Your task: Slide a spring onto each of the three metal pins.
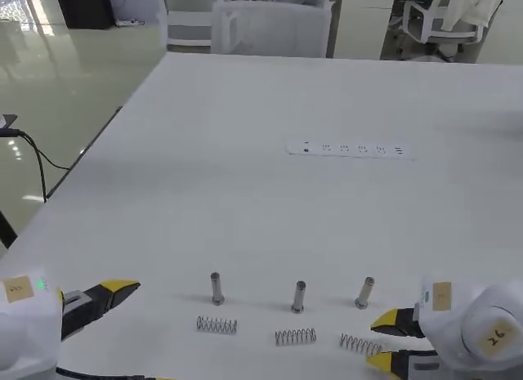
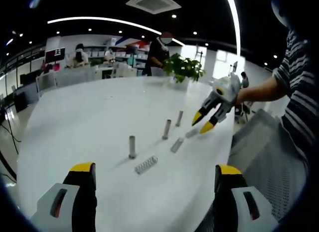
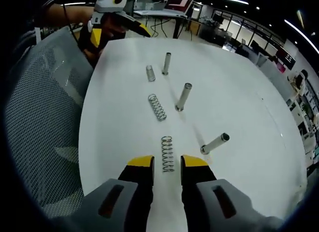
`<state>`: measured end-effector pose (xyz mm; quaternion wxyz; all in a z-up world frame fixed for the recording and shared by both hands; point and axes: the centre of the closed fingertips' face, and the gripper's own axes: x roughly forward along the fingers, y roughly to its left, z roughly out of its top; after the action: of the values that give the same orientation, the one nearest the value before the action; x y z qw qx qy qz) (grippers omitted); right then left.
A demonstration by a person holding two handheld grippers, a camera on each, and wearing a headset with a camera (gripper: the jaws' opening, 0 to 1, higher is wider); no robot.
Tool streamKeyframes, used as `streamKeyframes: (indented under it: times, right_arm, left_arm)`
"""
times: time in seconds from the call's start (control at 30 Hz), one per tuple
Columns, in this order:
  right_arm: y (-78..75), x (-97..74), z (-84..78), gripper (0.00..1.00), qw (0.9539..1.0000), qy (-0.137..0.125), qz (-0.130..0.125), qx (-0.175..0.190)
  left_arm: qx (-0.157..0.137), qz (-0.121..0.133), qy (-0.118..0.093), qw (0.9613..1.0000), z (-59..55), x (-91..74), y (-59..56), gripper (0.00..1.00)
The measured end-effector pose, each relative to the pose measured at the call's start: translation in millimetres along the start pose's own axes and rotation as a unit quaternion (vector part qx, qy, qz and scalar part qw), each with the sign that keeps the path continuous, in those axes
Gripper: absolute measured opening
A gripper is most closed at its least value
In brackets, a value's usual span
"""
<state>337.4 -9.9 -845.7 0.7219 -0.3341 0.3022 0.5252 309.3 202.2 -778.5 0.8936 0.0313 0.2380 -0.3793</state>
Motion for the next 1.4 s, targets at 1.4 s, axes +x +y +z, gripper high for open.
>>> streamKeyframes:
  times: [1.4]
  right_arm:
    - [14.1,-14.7,24.7,0.08,0.9978,-0.02,0.032,-0.054]
  left_arm:
    - [0.007,-0.046,0.011,0.9989,-2.2,13.1,-25.9,0.86]
